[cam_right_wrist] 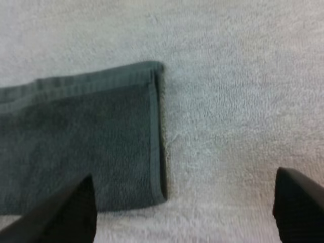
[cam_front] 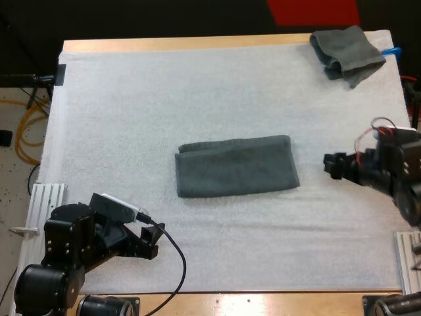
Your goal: Pick towel from pile fold and stack
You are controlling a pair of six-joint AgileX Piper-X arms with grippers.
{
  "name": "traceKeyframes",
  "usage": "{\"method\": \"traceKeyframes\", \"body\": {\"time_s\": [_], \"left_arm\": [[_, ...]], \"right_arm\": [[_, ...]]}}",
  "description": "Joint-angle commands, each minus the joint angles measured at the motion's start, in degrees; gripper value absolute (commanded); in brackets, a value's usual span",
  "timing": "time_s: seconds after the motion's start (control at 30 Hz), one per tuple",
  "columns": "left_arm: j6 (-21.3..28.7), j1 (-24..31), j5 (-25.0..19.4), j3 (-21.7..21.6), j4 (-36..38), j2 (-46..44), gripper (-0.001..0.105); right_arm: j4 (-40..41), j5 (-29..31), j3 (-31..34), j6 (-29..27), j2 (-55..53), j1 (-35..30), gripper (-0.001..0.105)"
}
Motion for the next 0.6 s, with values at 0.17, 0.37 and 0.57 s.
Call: {"method": "traceKeyframes", "body": {"time_s": [0.17, 0.37, 0.57], "left_arm": [[-0.49, 0.01, -0.43, -0.32, 0.45, -0.14, 0.076], [-1.45, 0.01, -0.43, -0.32, 0.61, -0.14, 0.076], [-1.45, 0.01, -0.43, -0.32, 2.26, -0.14, 0.076]], "right_arm": [[-0.85, -2.82, -7.19, -2.83, 13.64, -0.09, 0.070], [-0.84, -11.56, -12.31, -4.03, 26.13, -0.09, 0.070], [-0.84, -20.22, -14.74, -4.02, 35.46, -0.09, 0.070]]}}
